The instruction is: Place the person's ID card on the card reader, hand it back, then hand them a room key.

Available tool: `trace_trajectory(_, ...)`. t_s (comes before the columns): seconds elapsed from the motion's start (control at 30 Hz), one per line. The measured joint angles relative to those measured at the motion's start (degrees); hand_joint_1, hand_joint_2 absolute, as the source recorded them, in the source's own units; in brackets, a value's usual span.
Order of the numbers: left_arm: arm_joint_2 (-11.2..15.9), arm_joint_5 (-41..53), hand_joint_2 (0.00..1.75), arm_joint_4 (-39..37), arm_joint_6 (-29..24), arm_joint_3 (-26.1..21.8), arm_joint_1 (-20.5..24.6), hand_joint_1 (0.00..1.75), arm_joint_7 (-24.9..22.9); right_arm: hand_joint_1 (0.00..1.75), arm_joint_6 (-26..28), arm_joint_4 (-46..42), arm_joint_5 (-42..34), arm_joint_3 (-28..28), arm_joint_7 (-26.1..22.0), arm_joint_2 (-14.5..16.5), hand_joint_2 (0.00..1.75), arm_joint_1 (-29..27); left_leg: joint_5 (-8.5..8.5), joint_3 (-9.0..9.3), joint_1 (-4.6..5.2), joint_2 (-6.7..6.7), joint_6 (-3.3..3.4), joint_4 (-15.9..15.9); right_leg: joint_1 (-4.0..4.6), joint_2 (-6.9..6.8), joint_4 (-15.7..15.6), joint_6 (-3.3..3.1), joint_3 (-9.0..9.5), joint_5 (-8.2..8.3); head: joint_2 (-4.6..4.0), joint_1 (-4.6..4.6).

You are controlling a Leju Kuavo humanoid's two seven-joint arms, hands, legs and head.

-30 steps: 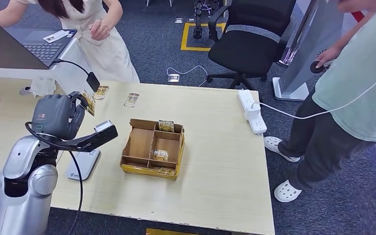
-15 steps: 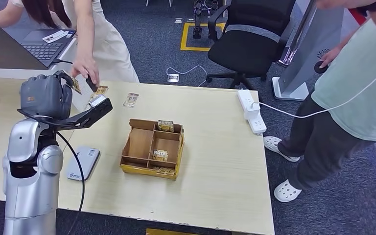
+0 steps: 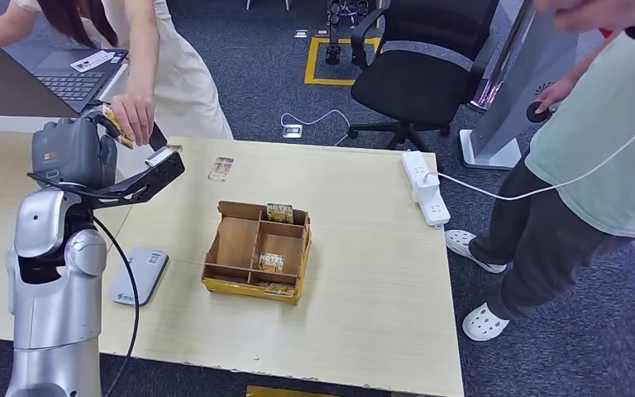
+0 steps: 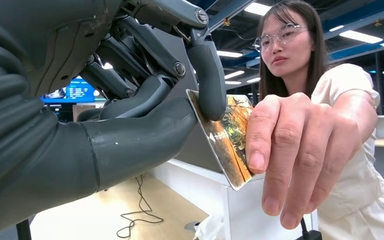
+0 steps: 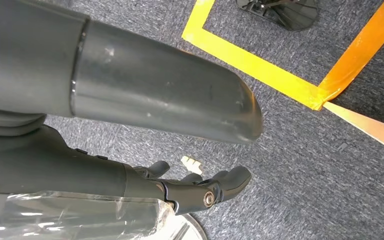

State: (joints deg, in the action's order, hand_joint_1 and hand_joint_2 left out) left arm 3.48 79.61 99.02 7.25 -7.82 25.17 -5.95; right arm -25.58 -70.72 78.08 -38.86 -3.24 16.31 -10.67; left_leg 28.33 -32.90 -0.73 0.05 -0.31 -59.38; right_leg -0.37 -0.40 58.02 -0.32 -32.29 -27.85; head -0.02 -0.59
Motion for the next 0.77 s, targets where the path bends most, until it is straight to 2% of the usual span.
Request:
trace_trajectory(0.07, -0.2, 0.1, 1.75, -0.1, 0.0, -0.5, 0.2, 0.79, 0.2, 0.0, 0.0, 0.0, 0.0, 0.0, 0.0, 0.0, 0.0, 0.0, 0.0, 0.0, 0.0, 0.01, 0.0, 0.0, 0.0, 0.01, 0.0, 0.0, -0.01, 0.0, 0.0, 0.0)
trace_trajectory(0.13, -0.5, 0.1, 1.75, -0.1, 0.0, -0.8, 0.2, 0.03, 0.5, 0.0, 0.0, 0.0, 0.0, 0.0, 0.0, 0.0, 0.0, 0.0, 0.0, 0.0, 0.0, 0.01, 0.0, 0.0, 0.0, 0.02, 0.0, 0.0, -0.01, 0.0, 0.0, 0.0)
trace_trajectory(0.4, -1.3, -0.6, 1.75, -0.2, -0.7, -2.0, 0.2, 0.0, 1.6, 0.0, 0.1, 0.0, 0.4, 0.0, -0.1, 0.0, 0.0, 0.0, 0.0, -0.02, 0.0, 0.0, 0.0, 0.0, 0.0, 0.02, 0.0, 0.0, -0.01, 0.0, 0.0, 0.0)
trace_trajectory(0.53, -0.7, 1.6, 1.75, -0.3, -1.0, -3.2, 0.0, 0.0, 0.3, 0.0, 0.2, 0.1, 0.4, 0.0, -0.3, 0.0, 0.0, 0.0, 0.0, -0.02, -0.01, 0.02, 0.0, 0.0, 0.0, 0.02, 0.0, 0.0, -0.01, 0.0, 0.0, 0.01)
trace_trajectory(0.77, 0.6, 1.7, 1.75, -0.7, -2.2, -11.1, -2.5, 0.0, -0.6, 0.0, 0.2, 0.1, -1.2, -0.2, 0.5, 0.0, 0.0, -0.1, 0.0, 0.01, 0.0, 0.06, -0.01, 0.1, 0.0, 0.08, 0.0, -0.02, -0.04, -0.02, 0.0, -0.01)
